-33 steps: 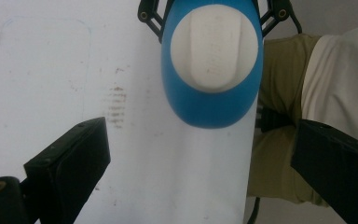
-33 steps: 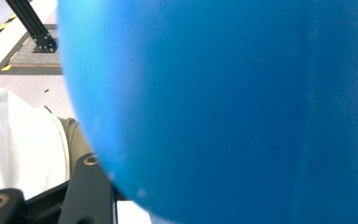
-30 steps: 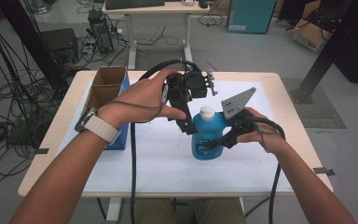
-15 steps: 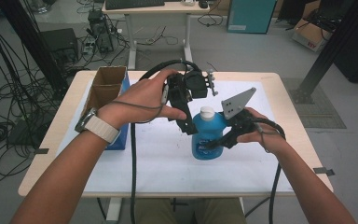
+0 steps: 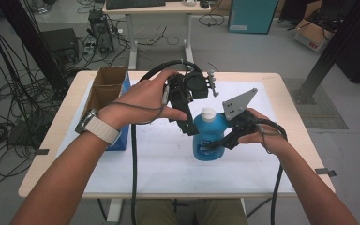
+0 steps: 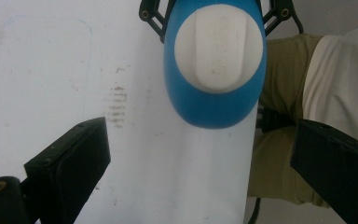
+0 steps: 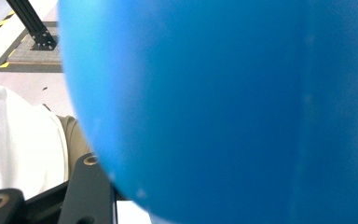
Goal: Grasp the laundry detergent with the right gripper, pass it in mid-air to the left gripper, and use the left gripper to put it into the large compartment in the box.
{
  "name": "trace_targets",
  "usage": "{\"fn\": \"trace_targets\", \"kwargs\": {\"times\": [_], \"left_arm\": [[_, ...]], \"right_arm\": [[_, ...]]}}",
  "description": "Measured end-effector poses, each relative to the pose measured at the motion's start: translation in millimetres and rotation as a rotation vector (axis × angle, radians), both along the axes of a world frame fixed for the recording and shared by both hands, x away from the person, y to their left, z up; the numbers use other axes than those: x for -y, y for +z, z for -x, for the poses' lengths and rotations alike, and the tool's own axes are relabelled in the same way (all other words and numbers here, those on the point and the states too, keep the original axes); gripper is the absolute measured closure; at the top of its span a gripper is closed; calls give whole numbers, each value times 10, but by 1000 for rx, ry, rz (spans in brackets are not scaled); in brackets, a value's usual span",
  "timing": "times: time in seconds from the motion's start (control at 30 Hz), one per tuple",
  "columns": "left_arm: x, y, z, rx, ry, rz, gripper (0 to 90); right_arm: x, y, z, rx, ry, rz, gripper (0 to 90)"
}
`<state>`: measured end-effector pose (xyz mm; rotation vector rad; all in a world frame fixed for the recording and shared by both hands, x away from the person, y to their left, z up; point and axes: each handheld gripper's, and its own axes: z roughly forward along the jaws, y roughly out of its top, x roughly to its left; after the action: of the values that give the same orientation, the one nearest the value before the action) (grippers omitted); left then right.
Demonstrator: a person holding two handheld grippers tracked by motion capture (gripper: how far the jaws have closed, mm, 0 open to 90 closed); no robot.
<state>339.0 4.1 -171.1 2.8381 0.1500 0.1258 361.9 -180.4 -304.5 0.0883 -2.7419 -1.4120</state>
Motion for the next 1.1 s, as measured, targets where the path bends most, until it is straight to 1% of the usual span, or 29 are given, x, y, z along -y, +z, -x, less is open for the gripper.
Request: {"fn": "trace_targets", "kwargs": {"times": [0.03,0.07,0.13,0.2,0.53,0.7,0.77,0.83,0.87,0.9,0.93,0.97,1.03,1.07,1.1], "left_arm": [[-2,7,-7,0,-12,-12,53],[-3,9,-9,2,-14,-15,53],[-6,6,-7,6,-10,-12,53],[-9,10,-9,2,-10,-14,53],[-9,3,-13,9,-9,-14,53],[-13,3,-14,3,-8,-13,53],[-13,1,-10,9,-8,-12,53],[-13,5,-11,4,-9,-15,53],[-13,6,-11,4,-9,-14,53],[-11,-1,-3,2,3,-3,53],[-11,-1,-3,2,3,-3,53],[-12,6,-11,5,-9,-14,53],[-11,1,-8,11,-7,-11,53],[-9,-7,-1,7,4,0,53],[-10,-2,-7,8,-5,-10,53]], "right_arm": [[0,3,1,-1,-3,-1,428],[-1,4,0,0,-2,-2,428],[-1,5,0,-1,-2,-2,428],[-3,4,-1,4,1,-1,428],[-7,-6,-2,-3,-1,3,428],[-5,0,-2,-2,-1,2,428],[-3,1,-3,-2,-2,0,428],[-2,1,-2,-2,-2,-1,428],[-1,0,0,-4,-1,-1,428],[-1,0,2,-4,-1,0,428],[-1,0,2,-4,-1,0,428],[-2,-1,3,-4,-1,2,428],[0,-5,3,-9,-1,0,428],[0,-5,3,-9,-1,0,428],[1,-5,3,-9,-1,0,428]]}}
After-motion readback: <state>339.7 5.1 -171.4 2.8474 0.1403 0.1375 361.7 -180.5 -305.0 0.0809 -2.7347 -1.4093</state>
